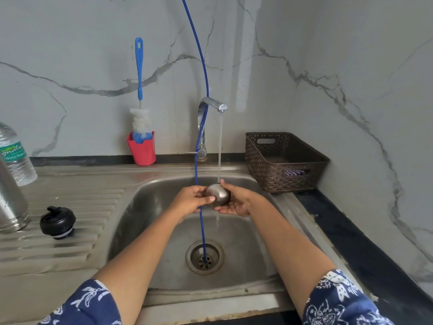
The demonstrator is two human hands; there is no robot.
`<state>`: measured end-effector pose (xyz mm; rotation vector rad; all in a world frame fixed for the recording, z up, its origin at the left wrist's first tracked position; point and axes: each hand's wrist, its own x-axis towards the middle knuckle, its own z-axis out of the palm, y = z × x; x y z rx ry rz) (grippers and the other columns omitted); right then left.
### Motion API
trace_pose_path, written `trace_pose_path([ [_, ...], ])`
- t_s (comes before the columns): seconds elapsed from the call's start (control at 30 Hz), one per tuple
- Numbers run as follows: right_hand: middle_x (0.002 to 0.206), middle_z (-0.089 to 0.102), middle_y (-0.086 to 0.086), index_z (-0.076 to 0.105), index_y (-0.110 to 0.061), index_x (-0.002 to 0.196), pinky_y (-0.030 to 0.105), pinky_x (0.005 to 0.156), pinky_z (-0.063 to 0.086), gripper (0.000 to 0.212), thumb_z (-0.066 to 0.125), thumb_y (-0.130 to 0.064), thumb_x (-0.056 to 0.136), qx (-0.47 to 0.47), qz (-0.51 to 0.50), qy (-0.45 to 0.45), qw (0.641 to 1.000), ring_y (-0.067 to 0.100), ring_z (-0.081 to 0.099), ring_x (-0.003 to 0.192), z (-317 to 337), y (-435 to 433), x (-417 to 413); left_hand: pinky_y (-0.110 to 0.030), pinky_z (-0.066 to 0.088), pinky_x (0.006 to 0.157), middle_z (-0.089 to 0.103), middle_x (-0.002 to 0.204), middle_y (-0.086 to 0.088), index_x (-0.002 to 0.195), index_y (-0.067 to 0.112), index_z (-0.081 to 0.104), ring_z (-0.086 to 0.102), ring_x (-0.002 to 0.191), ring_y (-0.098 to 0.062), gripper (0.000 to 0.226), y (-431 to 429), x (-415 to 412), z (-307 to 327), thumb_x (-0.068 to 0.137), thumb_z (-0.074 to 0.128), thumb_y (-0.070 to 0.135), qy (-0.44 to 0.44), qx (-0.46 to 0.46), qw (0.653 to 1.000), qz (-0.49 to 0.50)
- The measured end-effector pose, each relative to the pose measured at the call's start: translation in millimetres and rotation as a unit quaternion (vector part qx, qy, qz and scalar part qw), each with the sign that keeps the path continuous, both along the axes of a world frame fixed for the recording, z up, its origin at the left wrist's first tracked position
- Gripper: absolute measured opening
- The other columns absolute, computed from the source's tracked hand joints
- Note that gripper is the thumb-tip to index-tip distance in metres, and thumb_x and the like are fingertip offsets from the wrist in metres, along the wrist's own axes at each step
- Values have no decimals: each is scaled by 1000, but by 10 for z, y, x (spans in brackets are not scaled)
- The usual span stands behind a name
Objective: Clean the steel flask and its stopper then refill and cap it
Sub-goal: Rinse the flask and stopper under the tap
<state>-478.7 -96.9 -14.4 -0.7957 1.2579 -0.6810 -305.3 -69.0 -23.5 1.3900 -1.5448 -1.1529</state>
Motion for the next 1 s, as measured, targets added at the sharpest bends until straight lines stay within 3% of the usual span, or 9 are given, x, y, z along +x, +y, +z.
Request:
trace_pose_path([
  [0.1,89,67,21,54,2,119,31,56,59,72,43,-62,90,0,-12,14,1000,26,70,63,47,-8,27,-29,55,75,68,103,-9,124,6,60,66,86,-17,41,-17,-88,4,85,70,12,101,11,994,45],
  [0.17,94,63,22,49,-2,121,35,55,59,58,40,-53,96,-19,-37,-3,999,30,67,72,84,-5,53,-24,57,66,67,100,-13,123,2,60,65,79,-17,37,-47,-138,25,87,67,10,166,42,982,80],
  [0.33,100,57,18,47,-6,126,36,69,56,33,44,-27,101,-85,-74,-13,994,29,62,82,115,-47,77,-20,57,56,67,92,-15,116,-4,61,64,74,-22,33,-211,-164,40,87,68,9,246,114,955,125],
  [0.43,106,59,21,45,-6,126,33,61,58,28,44,-19,101,-109,-83,-4,991,29,63,78,103,-76,90,-29,55,65,65,91,-13,115,-2,60,63,75,-22,34,-329,-189,61,86,69,12,238,135,952,140],
  [0.57,87,59,15,50,-4,124,29,48,57,27,45,-18,101,-107,-121,-22,987,27,62,71,80,-114,86,-32,53,65,62,84,-11,111,-1,58,59,70,-22,35,-401,-276,137,83,73,13,221,153,951,155],
  [0.73,106,61,24,53,0,121,30,49,57,29,52,-18,97,-87,-127,-22,988,29,63,71,88,-113,63,-30,54,65,63,84,-13,110,-4,59,60,67,-21,34,-349,-300,170,81,74,7,230,136,948,172],
  [0.8,101,61,24,53,0,120,31,50,57,32,56,-20,95,-73,-110,-37,991,31,63,74,142,-79,51,-32,54,72,64,89,-15,103,-3,62,61,68,-20,27,-291,-249,159,80,74,5,227,123,951,172],
  [0.9,96,59,20,54,-4,115,36,59,59,37,65,-28,89,-54,-67,-59,995,31,63,82,214,-14,109,-25,56,68,65,82,-14,86,4,65,61,69,-18,12,-132,-140,148,79,75,3,205,87,961,167],
  [1.0,95,59,18,57,-7,106,40,81,55,34,68,-31,86,-46,-13,-48,998,30,62,83,283,112,256,-14,51,52,66,77,-10,94,2,69,62,70,-16,18,82,-11,166,78,76,3,186,35,967,174],
])
